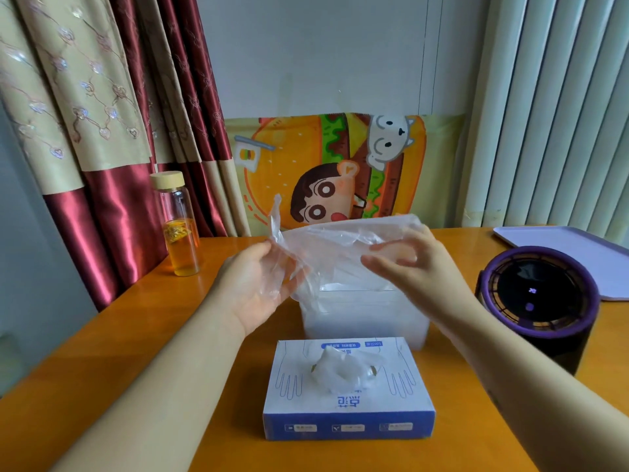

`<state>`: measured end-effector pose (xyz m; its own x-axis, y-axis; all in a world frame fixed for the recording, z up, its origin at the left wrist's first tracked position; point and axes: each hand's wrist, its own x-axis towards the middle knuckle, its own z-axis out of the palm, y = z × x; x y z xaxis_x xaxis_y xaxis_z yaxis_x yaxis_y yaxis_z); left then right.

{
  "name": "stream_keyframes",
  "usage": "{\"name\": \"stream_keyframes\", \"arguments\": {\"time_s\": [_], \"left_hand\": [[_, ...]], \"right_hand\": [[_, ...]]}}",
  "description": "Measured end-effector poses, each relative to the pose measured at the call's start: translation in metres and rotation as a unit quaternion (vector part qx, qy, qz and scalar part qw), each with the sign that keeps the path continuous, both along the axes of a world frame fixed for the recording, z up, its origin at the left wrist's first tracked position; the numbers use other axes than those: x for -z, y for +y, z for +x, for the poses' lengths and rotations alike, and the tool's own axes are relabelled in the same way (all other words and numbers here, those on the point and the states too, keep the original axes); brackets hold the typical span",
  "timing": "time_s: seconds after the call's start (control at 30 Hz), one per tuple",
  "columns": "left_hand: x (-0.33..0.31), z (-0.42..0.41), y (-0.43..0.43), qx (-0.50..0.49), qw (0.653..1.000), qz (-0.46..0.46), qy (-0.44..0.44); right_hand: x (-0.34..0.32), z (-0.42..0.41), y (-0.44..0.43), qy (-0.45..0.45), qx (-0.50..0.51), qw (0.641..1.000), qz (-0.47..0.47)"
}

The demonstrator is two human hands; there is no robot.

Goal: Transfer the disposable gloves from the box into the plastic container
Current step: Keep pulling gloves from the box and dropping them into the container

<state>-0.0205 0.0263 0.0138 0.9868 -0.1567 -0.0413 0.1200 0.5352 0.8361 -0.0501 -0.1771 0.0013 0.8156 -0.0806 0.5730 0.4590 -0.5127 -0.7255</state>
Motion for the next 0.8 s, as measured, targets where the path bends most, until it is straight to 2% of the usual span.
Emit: {"name": "stream_keyframes", "arguments": {"time_s": [0.13, 0.23, 0.27, 0.33, 0.4, 0.43, 0.53, 0.63, 0.7, 0.8], "left_hand": [[0.002, -0.001, 0.001, 0.040, 0.999, -0.006, 0.028], [0.014, 0.004, 0.007, 0.064, 0.996, 0.017, 0.058], [0.017, 0.005, 0.010, 0.054, 0.996, 0.035, 0.065], [0.020, 0.013, 0.017, -0.045, 0.994, 0.083, 0.054], [0.016, 0.018, 0.029, -0.186, 0.962, 0.196, -0.022], [0.010, 0.017, 0.033, -0.222, 0.939, 0.248, -0.090], [-0.008, 0.007, 0.030, -0.173, 0.875, 0.372, -0.257], [-0.012, 0.006, 0.015, -0.138, 0.791, 0.515, -0.300], [-0.015, 0.018, 0.016, -0.131, 0.783, 0.539, -0.283], [-0.020, 0.037, 0.025, -0.108, 0.801, 0.533, -0.249]], "right_hand": [[-0.039, -0.001, 0.001, -0.063, -0.030, 0.996, -0.060], [-0.062, 0.001, 0.007, -0.073, -0.070, 0.989, -0.110], [-0.068, 0.003, 0.010, -0.070, -0.080, 0.984, -0.144], [-0.077, 0.009, 0.017, -0.057, -0.088, 0.964, -0.243], [-0.081, 0.017, 0.026, -0.034, -0.089, 0.941, -0.325], [-0.082, 0.021, 0.030, -0.024, -0.091, 0.932, -0.351], [-0.084, 0.030, 0.046, 0.007, -0.118, 0.908, -0.402], [-0.090, 0.036, 0.057, 0.029, -0.151, 0.891, -0.426], [-0.097, 0.040, 0.054, 0.029, -0.148, 0.890, -0.431], [-0.105, 0.049, 0.035, 0.053, -0.118, 0.894, -0.430]]}}
